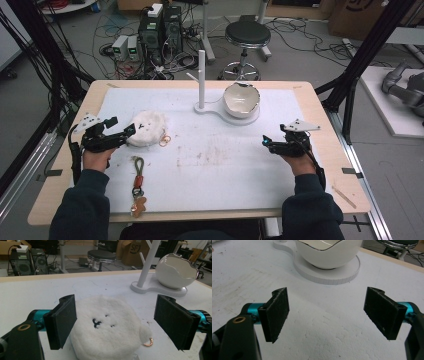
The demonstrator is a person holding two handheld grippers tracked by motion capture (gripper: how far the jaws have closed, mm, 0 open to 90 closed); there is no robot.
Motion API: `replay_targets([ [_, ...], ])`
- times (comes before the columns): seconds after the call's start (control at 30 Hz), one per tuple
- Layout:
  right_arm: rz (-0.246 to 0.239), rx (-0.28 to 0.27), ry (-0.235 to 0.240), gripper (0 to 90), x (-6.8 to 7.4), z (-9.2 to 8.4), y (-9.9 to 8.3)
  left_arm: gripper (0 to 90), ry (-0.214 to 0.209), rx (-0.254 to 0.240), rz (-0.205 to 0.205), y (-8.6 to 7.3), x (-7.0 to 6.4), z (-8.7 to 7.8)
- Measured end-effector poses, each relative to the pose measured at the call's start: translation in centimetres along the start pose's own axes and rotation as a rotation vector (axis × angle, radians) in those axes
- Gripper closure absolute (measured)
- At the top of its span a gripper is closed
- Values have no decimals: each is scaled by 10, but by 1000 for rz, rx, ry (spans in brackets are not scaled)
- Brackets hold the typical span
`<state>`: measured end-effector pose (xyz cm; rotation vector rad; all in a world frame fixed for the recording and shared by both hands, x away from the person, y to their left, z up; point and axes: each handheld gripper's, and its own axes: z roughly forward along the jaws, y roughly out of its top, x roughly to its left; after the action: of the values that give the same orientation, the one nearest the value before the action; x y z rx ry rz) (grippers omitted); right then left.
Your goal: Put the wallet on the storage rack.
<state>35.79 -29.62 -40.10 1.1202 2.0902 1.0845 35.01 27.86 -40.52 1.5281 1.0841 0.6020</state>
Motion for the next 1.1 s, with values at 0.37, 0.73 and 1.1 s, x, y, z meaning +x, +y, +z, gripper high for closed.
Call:
replay_targets([
  [0.37, 9, -3, 5, 208, 0, 0, 0, 181, 1, -1, -15, -1, 2, 3],
  [0.73, 26, -12, 13, 208, -4, -1, -2, 181, 120, 181, -87, -4, 19, 51],
  [1.1, 17, -3, 22, 208, 0, -2, -2, 564, 159, 375, -72, -18, 20, 74],
])
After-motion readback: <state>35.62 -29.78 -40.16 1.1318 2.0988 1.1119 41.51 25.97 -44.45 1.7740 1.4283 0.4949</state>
